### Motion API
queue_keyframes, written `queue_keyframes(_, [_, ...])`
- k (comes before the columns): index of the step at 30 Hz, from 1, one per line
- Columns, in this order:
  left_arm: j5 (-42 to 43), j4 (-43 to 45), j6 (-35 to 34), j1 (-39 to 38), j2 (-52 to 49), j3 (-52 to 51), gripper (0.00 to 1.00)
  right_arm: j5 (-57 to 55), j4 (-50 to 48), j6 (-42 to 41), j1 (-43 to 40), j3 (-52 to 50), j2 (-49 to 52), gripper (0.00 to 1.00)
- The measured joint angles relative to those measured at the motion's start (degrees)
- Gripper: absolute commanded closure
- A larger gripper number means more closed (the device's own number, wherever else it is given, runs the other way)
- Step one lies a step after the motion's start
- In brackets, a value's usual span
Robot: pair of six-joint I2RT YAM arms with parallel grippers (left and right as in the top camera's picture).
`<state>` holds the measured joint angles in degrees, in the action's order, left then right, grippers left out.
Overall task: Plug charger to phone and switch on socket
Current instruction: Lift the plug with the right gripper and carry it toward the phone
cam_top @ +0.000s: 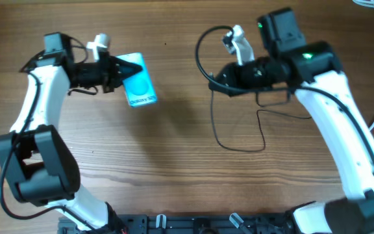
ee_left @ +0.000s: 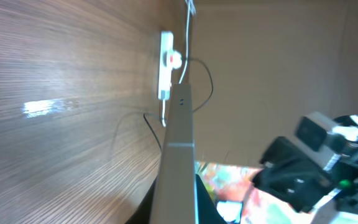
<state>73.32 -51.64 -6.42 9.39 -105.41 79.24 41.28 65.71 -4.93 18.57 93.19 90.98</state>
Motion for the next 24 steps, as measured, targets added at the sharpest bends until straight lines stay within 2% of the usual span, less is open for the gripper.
queue_keyframes(2, [0.0,0.7,1.01,-3.82,0.0,0.0,0.96,2.34,1.18,2.58,-0.96,-0.39,-3.82,0.95])
queue_keyframes(5, [0.44,3.15,1.79,-8.96,0.0,0.0,0.96,5.9,-2.54,3.98,-2.45,-6.82,-11.56,0.95])
queue_keyframes(9, [2.8,7.19,1.81,-13.57,1.27,0.0,0.96,12.04,-11.04,2.6,-6.75,-23.78,-21.14,0.96])
queue_keyframes(12, [4.37,9.05,1.33,-14.27,2.67,0.0,0.96,16.61,-16.59,1.7,-7.32,-32.7,-22.23,0.96])
queue_keyframes(16, [10.47,13.77,0.74,-14.27,3.1,0.0,0.96,22.86,-30.08,-2.47,-7.13,-42.03,-22.21,0.96])
queue_keyframes(19, [13.07,20.31,-3.5,-14.27,3.1,-0.02,0.96,24.63,-37.35,-6.43,-5.64,-43.78,-22.21,0.96])
queue_keyframes(24, [14.36,35.63,-17.25,-14.27,3.1,-0.13,0.96,25.16,-50.07,-13.97,0.39,-44.02,-21.31,0.96])
